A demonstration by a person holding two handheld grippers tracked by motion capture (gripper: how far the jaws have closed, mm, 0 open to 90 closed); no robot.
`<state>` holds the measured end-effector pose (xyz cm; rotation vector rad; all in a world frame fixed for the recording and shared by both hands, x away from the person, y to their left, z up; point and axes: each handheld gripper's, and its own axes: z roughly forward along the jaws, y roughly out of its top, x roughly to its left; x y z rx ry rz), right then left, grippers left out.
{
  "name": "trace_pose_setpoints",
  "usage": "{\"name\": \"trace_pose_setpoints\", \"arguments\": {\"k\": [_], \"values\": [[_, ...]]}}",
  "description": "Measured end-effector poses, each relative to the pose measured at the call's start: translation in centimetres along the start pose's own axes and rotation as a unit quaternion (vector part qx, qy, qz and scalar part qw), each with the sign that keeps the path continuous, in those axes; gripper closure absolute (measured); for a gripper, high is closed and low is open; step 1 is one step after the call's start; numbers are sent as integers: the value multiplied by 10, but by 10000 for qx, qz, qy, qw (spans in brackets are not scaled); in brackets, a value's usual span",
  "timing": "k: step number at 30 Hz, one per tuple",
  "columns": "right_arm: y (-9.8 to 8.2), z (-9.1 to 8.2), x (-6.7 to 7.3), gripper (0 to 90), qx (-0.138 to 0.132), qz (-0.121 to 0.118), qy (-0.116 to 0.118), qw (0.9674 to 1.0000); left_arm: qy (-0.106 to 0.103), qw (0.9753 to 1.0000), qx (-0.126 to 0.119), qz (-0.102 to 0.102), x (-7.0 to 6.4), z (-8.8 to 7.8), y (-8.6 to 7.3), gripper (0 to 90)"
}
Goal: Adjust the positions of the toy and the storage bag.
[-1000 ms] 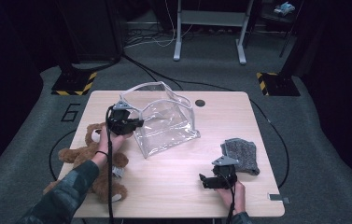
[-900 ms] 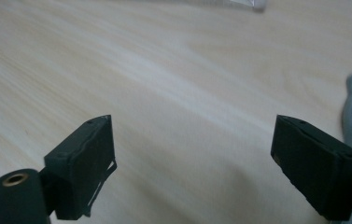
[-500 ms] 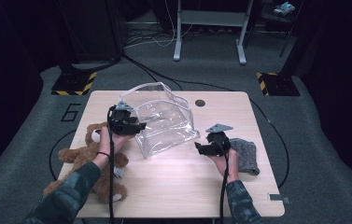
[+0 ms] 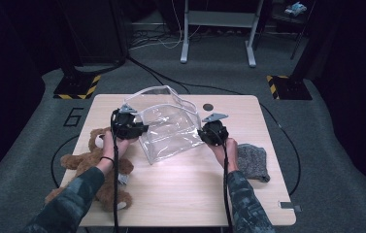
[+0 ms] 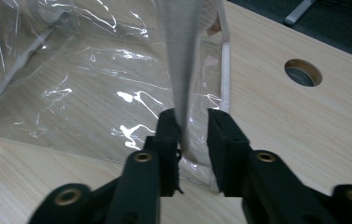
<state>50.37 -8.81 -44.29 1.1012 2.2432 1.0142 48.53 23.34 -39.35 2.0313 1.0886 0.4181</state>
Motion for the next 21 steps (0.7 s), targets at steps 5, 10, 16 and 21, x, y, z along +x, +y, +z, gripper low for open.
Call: {"name": "trace_pose_setpoints", "arguments": {"k": [5, 10, 16, 21], "values": [[1, -1, 4, 869, 8, -5, -106, 9999, -51, 9998, -87, -200, 2, 3, 2, 782], [-5, -8, 3, 872, 13, 13, -81, 10000, -109, 9998, -21, -151, 6, 6, 4, 791], [-17, -28, 7, 871, 95, 86, -34, 9999, -274, 9996, 34, -97, 1, 9, 6, 799], [-30, -48, 13, 871, 159, 120, 20, 9998, -482, 9987, 80, -175, -2, 14, 10, 799]]}}
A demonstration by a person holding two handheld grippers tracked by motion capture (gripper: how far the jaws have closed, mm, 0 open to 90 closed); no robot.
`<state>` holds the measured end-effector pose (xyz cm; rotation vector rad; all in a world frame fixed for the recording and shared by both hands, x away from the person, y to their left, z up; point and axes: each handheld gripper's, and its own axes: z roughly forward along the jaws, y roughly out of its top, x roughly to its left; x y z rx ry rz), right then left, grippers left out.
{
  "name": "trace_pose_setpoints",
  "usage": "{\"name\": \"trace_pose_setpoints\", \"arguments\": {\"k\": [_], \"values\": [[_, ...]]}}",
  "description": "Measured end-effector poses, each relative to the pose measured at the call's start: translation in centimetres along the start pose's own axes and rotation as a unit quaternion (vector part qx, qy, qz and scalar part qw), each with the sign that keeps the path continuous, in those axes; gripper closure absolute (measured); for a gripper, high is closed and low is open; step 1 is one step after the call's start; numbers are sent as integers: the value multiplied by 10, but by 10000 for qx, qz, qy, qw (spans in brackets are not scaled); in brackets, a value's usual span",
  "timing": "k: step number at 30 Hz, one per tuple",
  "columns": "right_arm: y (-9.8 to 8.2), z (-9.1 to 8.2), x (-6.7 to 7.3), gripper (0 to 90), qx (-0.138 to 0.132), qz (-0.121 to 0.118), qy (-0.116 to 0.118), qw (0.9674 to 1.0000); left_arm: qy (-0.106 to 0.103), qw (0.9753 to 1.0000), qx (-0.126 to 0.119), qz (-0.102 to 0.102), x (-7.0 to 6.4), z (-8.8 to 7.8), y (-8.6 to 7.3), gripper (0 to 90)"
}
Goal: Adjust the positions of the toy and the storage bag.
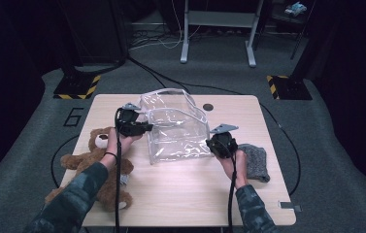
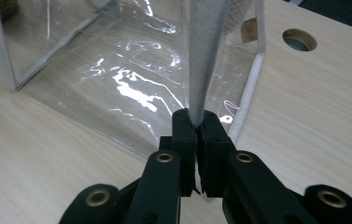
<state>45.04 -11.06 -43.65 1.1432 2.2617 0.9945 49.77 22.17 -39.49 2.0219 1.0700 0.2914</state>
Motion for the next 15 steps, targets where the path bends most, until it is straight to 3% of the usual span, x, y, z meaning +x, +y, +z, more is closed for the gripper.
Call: {"name": "trace_pose_setpoints", "arguments": {"k": [3, 4, 6, 7, 8, 11, 12, 13, 14, 15], "values": [[-8, -10, 4, 870, 21, 91, 79, 9999, -114, 9999, 43, 19, -4, 1, 0, 798], [-11, -13, 3, 869, 21, 10, 142, 9999, -145, 9999, 50, 19, -5, 0, 0, 797], [-16, -18, 6, 860, 38, 69, 211, 9997, -221, 9997, 36, -7, -7, 1, -2, 730], [-20, -23, 5, 754, 70, 129, 372, 9992, -235, 9996, 130, 29, -8, 1, -2, 627], [-20, -23, 5, 754, 70, 129, 372, 9992, -284, 9994, 213, 27, -8, 0, -3, 627], [-20, -38, -5, 531, 60, 291, 513, 9982, -294, 9994, 157, -74, -4, -7, -2, 364], [-20, -38, -5, 531, 60, 291, 513, 9982, -294, 9994, 157, -74, -4, -7, -2, 342], [-16, -47, -11, 399, 4, 349, 589, 9977, -242, 9995, 117, -168, -1, -15, 1, 323], [-16, -47, -11, 399, 4, 349, 589, 9977, -242, 9995, 117, -168, -1, -15, 1, 303], [-9, -57, -14, 339, -71, 316, 564, 9979, -188, 9996, 49, -204, 1, -20, 4, 284]]}}
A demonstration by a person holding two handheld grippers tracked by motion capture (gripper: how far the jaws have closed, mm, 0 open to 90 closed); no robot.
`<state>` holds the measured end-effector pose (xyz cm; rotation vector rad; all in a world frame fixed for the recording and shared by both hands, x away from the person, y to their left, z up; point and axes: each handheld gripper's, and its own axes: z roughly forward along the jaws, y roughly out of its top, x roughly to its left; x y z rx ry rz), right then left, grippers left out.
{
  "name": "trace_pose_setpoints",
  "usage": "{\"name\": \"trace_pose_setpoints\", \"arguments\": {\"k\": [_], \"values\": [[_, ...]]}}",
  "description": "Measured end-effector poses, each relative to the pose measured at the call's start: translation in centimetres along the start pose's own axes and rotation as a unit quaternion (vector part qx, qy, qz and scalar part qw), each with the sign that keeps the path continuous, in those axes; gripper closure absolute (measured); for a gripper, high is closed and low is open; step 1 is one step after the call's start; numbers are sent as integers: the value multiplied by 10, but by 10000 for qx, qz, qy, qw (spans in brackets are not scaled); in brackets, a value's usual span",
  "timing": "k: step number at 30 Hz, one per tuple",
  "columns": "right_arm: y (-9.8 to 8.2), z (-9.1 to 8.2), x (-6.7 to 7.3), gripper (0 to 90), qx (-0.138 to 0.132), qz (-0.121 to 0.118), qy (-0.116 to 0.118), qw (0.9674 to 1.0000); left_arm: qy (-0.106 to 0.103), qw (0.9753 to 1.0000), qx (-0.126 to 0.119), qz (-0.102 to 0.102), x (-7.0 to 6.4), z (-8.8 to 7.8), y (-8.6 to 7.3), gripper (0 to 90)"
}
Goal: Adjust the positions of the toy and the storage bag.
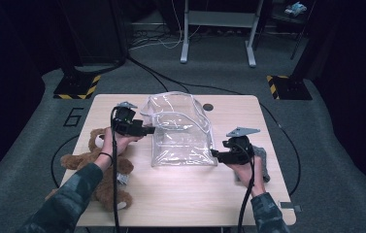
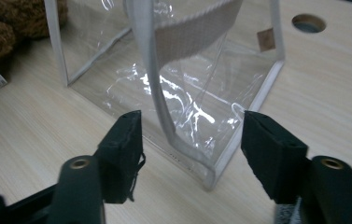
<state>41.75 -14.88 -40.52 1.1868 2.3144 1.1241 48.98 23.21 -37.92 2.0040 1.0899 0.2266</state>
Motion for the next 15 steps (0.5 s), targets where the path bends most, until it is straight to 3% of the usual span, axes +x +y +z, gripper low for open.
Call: {"name": "trace_pose_setpoints", "arguments": {"k": [3, 4, 9, 10, 11, 12, 15], "values": [[9, -8, -1, 277, -60, -38, -3, 10000, 58, 9998, -158, -98, 4, -12, 8, 263], [20, -16, -3, 246, -111, -68, 0, 9999, 101, 9998, -168, -100, 5, -15, 11, 239], [43, -23, -7, 222, -245, -55, -6, 9997, 255, 9987, -333, -291, 11, -21, 27, 171], [47, -24, -8, 221, -263, -35, -2, 9996, 307, 9986, -352, -255, 13, -21, 30, 165], [52, -24, -9, 223, -295, -40, 9, 9996, 346, 9986, -319, -235, 17, -20, 33, 158], [62, -23, -11, 234, -343, -12, -9, 9994, 338, 9984, -307, -340, 20, -18, 36, 152], [72, -19, -12, 267, -376, -15, -119, 9992, 557, 9974, -156, -425, 30, -8, 44, 153]]}}
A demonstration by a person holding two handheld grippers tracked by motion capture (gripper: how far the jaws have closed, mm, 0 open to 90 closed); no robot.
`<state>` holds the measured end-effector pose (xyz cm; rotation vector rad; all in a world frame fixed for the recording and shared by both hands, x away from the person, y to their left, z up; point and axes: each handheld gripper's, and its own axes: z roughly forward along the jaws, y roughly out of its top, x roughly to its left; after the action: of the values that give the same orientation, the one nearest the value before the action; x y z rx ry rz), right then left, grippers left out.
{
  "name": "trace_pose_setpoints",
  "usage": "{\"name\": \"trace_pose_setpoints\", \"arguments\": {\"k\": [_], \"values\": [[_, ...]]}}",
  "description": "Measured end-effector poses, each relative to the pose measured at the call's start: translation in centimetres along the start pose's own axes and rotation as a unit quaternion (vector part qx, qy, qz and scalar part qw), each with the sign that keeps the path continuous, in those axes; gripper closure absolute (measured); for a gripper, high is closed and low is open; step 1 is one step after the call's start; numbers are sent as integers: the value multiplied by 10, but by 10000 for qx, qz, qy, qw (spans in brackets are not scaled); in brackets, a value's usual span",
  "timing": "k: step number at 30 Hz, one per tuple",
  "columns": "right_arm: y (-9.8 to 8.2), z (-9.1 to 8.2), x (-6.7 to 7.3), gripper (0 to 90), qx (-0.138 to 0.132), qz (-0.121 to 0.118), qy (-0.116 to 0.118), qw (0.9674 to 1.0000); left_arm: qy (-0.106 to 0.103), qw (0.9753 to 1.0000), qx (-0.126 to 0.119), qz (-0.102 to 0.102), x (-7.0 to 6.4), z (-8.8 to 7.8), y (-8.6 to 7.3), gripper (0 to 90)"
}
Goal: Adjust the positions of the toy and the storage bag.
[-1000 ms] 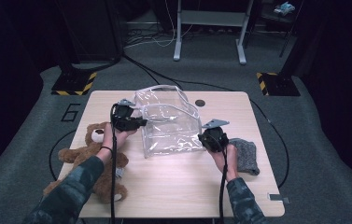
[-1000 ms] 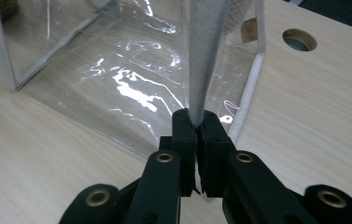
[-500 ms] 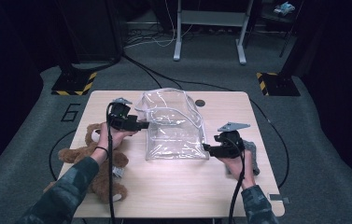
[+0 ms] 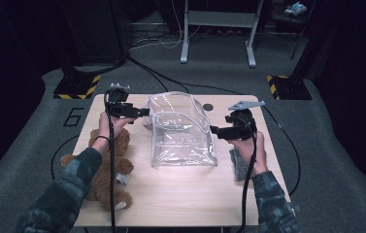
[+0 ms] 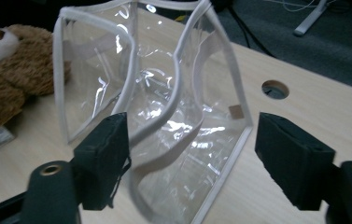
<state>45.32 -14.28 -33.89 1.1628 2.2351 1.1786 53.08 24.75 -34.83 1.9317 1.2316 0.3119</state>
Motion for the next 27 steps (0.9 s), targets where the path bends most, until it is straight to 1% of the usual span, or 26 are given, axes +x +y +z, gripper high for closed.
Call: {"name": "trace_pose_setpoints", "arguments": {"k": [1, 2, 3, 4, 5, 7, 8, 9, 10, 11, 12, 13, 14, 15, 16, 17, 18, 19, 20, 21, 22, 23, 24, 25, 26, 27], "values": [[4, 3, -1, 269, 11, -38, 10, 10000, 128, 9999, 109, 11, 3, 4, 2, 157], [9, 7, -2, 284, 31, -32, 4, 10000, 271, 9995, 162, -8, 5, 8, 4, 161], [13, 11, -2, 295, 26, -11, -8, 10000, 308, 9992, 227, -84, 8, 14, 6, 167], [19, 17, -3, 308, 77, -52, -47, 9999, 420, 9988, 243, -110, 8, 18, 6, 179], [22, 20, -2, 314, 68, -23, -22, 10000, 447, 9985, 305, -109, 9, 21, 6, 185], [29, 26, -1, 333, 118, -43, -17, 9999, 434, 9978, 467, -175, 11, 28, 6, 202], [32, 29, 0, 350, 113, -27, -33, 9999, 450, 9975, 471, -261, 12, 31, 5, 202], [39, 37, 0, 391, 213, -41, -4, 9998, 387, 9972, 550, -336, 13, 36, 4, 236], [39, 37, 0, 391, 213, -41, -4, 9998, 387, 9972, 550, -336, 13, 36, 4, 246], [45, 46, 1, 432, 292, -90, -37, 9995, 378, 9970, 594, -329, 13, 40, 4, 269], [45, 46, 1, 432, 292, -90, -37, 9995, 378, 9970, 594, -329, 13, 40, 4, 309], [47, 50, 3, 444, 341, -55, -44, 9994, 315, 9970, 590, -399, 12, 43, 4, 309], [51, 56, 3, 487, 410, -80, -17, 9991, 324, 9966, 630, -421, 12, 45, 3, 336], [55, 66, 7, 514, 536, -71, -108, 9985, 231, 9963, 709, -426, 12, 47, 3, 428], [55, 66, 7, 514, 536, -71, -108, 9985, 231, 9963, 709, -426, 12, 47, 3, 458], [58, 76, 8, 568, 653, -146, -117, 9977, 238, 9952, 846, -423, 9, 49, 3, 497], [58, 76, 8, 568, 653, -146, -117, 9977, 238, 9952, 846, -423, 9, 49, 3, 533], [58, 79, 10, 578, 692, -148, -168, 9973, 224, 9949, 896, -416, 9, 49, 2, 533], [58, 85, 10, 613, 775, -210, -238, 9965, 248, 9946, 933, -382, 8, 49, 3, 572], [57, 88, 11, 636, 894, -149, -195, 9957, 246, 9946, 965, -299, 8, 47, 3, 629], [54, 92, 11, 687, 994, -174, -246, 9946, 250, 9945, 981, -261, 8, 46, 3, 690], [50, 94, 11, 802, 1003, -181, -375, 9941, 229, 9939, 1075, -111, 8, 43, 4, 755], [50, 94, 11, 802, 1003, -181, -375, 9941, 229, 9939, 1075, -111, 8, 43, 4, 769], [47, 93, 9, 842, 992, -122, -419, 9941, 244, 9940, 1059, -68, 7, 42, 3, 769], [45, 90, 7, 863, 921, -66, -527, 9943, 229, 9937, 1092, -54, 7, 40, 4, 790], [44, 85, 3, 870, 919, 2, -537, 9943, 208, 9940, 1075, -79, 6, 37, 4, 802]]}}
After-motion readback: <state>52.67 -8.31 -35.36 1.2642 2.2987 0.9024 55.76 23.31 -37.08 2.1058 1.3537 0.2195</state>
